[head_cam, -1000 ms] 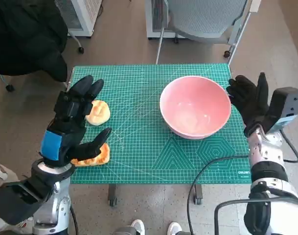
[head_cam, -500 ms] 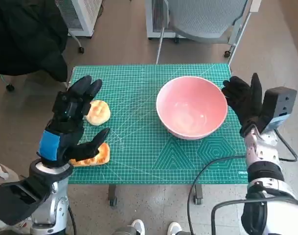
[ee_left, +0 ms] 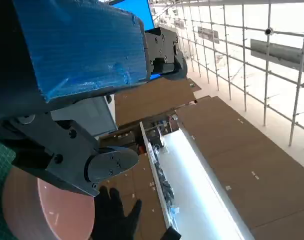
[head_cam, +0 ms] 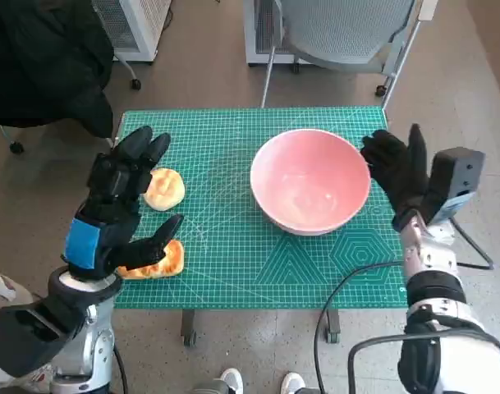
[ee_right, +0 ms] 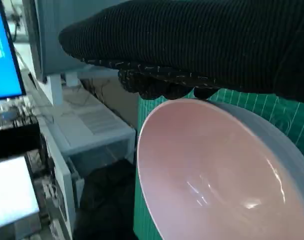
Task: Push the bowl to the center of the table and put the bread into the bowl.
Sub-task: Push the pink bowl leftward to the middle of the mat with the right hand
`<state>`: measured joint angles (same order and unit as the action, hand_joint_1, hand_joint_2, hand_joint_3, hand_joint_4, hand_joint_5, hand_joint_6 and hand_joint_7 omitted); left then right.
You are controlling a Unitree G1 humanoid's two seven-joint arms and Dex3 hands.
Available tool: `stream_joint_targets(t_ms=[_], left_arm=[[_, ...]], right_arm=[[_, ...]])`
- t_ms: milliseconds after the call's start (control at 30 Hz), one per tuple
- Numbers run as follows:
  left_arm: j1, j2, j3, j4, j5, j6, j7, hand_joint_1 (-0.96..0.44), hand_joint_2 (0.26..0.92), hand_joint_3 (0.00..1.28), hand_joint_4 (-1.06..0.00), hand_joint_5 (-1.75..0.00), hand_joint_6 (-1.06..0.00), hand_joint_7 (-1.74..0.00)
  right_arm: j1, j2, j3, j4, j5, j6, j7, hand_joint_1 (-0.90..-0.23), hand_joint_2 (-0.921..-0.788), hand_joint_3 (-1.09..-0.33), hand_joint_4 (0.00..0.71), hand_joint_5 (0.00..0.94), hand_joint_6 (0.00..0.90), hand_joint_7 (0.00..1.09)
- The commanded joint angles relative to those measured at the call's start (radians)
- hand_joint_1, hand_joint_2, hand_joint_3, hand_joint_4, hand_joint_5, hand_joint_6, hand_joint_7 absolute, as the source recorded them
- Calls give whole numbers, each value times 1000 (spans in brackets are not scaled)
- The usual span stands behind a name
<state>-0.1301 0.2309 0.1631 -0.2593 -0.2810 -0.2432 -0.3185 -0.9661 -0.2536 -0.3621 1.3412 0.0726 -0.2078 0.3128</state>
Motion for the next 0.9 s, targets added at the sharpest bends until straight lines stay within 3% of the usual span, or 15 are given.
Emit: stream_joint_targets(t_ms=[33,400,900], left_arm=[[8,7,0,-21,-3,6,-3,-207,698,622,1,-394,1,-497],[4,5,3,-9,-10,2,-9,-199,700,621,1,-393,1,-493],[8,2,7,-8,-22,3,-13,-194,702,621,1,-391,1,-490]], right_arm=[[26,20,15,13,-17,3,13,-605,-921,-764,212,3,288,10],[22,48,40,10,-14,-9,21,-657,-921,-748,221,5,280,5],[10,100,54,6,-11,-8,27,-587,-921,-793,211,0,256,0]])
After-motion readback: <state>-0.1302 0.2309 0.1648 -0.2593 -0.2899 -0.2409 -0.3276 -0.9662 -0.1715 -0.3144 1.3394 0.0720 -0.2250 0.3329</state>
